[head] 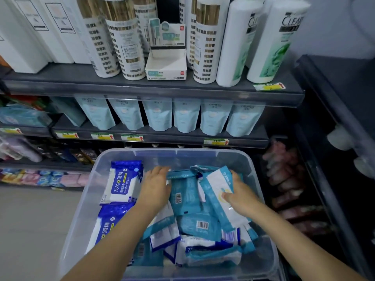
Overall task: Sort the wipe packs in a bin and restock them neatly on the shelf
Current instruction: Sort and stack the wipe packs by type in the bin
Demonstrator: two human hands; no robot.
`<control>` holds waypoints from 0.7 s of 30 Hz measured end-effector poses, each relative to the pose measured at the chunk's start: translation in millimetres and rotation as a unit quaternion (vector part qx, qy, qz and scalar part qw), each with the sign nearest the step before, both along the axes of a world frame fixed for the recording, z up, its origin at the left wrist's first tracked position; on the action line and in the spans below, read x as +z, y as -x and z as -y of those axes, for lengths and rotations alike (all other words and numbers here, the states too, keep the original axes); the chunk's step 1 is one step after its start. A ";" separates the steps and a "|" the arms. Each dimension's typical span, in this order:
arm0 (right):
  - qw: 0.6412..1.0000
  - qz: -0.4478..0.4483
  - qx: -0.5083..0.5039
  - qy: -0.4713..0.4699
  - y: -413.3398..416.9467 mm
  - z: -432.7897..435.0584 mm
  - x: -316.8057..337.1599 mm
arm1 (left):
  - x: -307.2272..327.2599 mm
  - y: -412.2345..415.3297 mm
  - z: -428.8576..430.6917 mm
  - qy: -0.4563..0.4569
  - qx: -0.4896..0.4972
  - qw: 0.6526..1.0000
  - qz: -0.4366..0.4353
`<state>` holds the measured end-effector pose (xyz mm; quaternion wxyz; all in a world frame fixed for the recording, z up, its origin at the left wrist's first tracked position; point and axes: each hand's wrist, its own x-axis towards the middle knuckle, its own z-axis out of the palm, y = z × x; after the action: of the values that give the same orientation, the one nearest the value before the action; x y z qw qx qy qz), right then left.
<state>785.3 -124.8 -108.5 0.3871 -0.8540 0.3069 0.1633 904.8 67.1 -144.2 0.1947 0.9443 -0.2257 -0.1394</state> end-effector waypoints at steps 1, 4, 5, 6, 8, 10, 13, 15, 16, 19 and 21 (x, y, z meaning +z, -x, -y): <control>1.000 -0.001 0.001 0.000 -0.2 0.3 -1.1 | -3.9 -2.4 2.9 -0.037 -0.023 0.999 0.014; 1.000 0.001 0.000 0.001 -0.1 1.5 -3.9 | -15.7 -10.6 8.5 -0.078 -0.031 0.996 0.034; 1.000 0.001 -0.002 0.000 -0.1 1.8 -4.4 | -17.1 -12.4 9.2 -0.074 -0.025 0.996 0.037; 1.000 0.001 -0.003 -0.001 0.0 1.8 -5.0 | -17.4 -13.7 9.5 -0.067 -0.018 0.997 0.037; 1.000 0.003 -0.008 -0.005 0.8 1.8 -6.2 | -11.4 -14.7 9.8 -0.040 0.004 0.999 0.030; 1.000 0.006 -0.016 -0.007 1.4 2.0 -8.0 | 0.8 -15.9 8.4 0.017 0.030 0.999 0.016; 0.999 0.013 -0.032 -0.017 1.9 1.0 -10.1 | 23.3 -19.0 1.6 0.121 0.066 0.990 -0.031; 0.998 0.024 -0.052 -0.035 2.3 -0.4 -9.7 | 36.0 -18.8 -4.5 0.172 0.085 0.978 -0.087; 0.996 0.031 -0.063 -0.046 2.6 -0.8 -9.3 | 40.2 -17.0 -7.4 0.196 0.093 0.969 -0.119; 0.990 0.057 -0.101 -0.082 4.7 -2.3 -8.1 | 46.5 -5.7 -15.6 0.286 0.129 0.921 -0.229; 0.981 0.077 -0.134 -0.115 7.4 -2.5 -7.8 | 45.5 2.0 -19.9 0.343 0.156 0.878 -0.294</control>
<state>777.8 -122.3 -116.3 0.5235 -0.7651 0.3668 0.0779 902.8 87.0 -98.6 0.5827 0.7570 -0.0417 -0.2929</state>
